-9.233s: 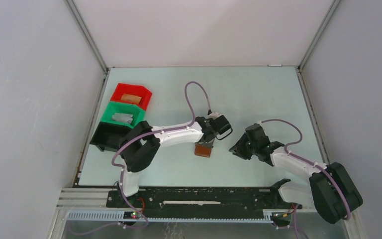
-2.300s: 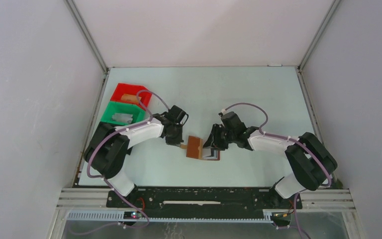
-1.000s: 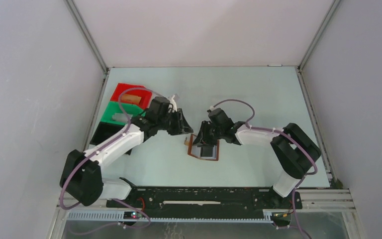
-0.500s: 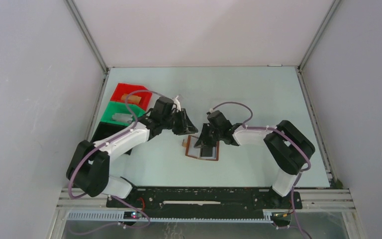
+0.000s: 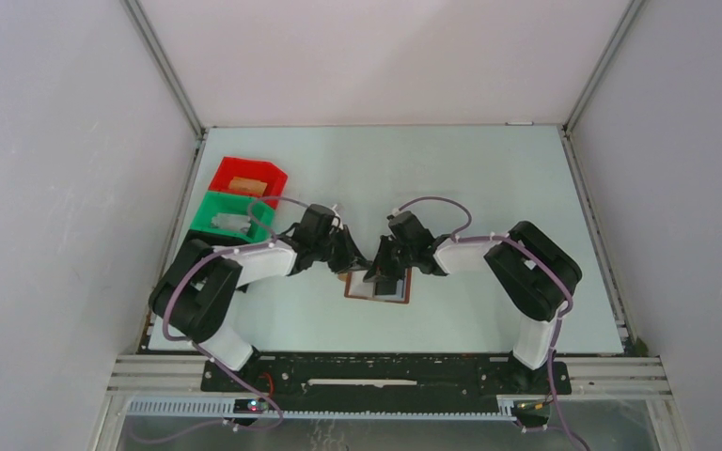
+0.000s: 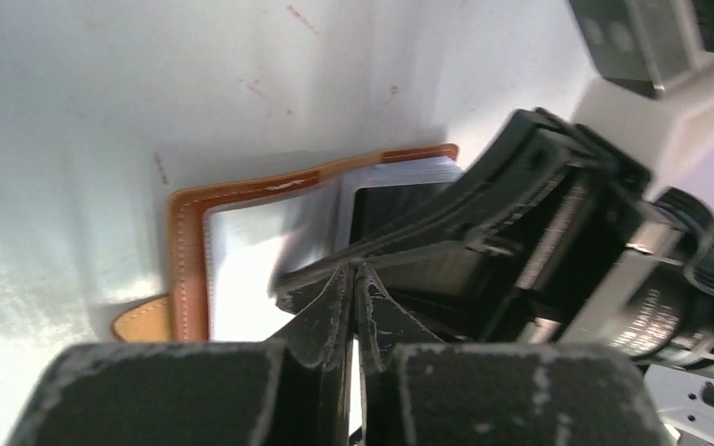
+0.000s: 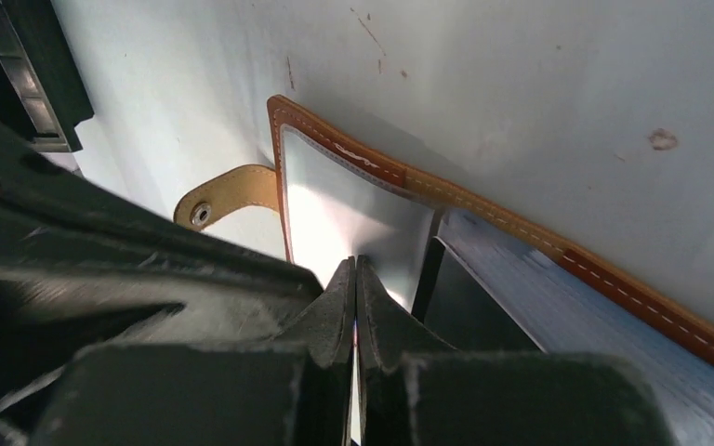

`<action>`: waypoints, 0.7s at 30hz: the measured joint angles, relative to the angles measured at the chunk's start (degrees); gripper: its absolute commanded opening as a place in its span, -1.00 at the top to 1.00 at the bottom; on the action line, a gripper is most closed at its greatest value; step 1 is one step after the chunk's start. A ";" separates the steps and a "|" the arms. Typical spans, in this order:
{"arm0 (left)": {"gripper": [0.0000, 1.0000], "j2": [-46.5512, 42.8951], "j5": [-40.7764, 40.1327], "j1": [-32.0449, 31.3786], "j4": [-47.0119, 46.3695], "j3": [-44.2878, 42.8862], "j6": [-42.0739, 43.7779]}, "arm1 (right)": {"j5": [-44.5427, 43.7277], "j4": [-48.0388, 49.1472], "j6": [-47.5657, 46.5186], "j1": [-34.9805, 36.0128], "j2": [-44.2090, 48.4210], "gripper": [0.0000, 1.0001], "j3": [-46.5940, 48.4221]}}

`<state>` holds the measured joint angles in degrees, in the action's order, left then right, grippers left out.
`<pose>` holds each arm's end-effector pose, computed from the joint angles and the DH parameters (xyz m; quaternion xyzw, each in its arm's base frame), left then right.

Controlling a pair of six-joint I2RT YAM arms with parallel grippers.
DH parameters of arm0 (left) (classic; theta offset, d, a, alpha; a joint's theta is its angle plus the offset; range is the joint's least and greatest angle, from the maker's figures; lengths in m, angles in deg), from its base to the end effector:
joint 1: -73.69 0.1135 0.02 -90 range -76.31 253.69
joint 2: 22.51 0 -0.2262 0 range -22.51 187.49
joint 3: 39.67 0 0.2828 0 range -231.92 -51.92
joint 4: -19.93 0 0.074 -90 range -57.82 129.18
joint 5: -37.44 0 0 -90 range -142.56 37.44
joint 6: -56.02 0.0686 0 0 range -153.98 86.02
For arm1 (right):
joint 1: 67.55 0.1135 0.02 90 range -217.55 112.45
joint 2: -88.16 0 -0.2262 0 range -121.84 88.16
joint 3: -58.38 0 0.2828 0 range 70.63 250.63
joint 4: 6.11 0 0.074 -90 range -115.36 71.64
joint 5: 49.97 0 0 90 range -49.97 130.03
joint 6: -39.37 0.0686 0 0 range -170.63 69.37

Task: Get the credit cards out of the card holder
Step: Remove the credit card from the card holder.

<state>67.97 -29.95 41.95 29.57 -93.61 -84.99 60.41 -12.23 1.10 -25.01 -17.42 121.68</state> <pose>0.2788 -0.2035 0.0722 -0.0802 0.9092 -0.3783 0.1544 0.2652 0.2757 0.0377 0.0111 0.9222 0.3687 0.1165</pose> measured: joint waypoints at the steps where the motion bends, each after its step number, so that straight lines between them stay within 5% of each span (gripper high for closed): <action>1: 0.85 0.48 0.02 0.04 -0.33 0.28 -0.09 | -0.37 -0.33 -0.04 0.04 0.31 0.94 -0.11; 11: 0.82 4.33 0.07 1.16 -5.46 2.29 -0.55 | -1.62 -5.49 -2.84 0.17 7.96 0.96 -3.96; 21: 0.77 5.29 0.52 1.11 -6.49 2.27 0.09 | -3.65 -8.92 -3.32 -7.28 22.67 0.69 -12.09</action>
<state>73.26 -29.42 43.06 23.08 -91.34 -84.90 56.76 -21.15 -2.23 -32.29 5.25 109.59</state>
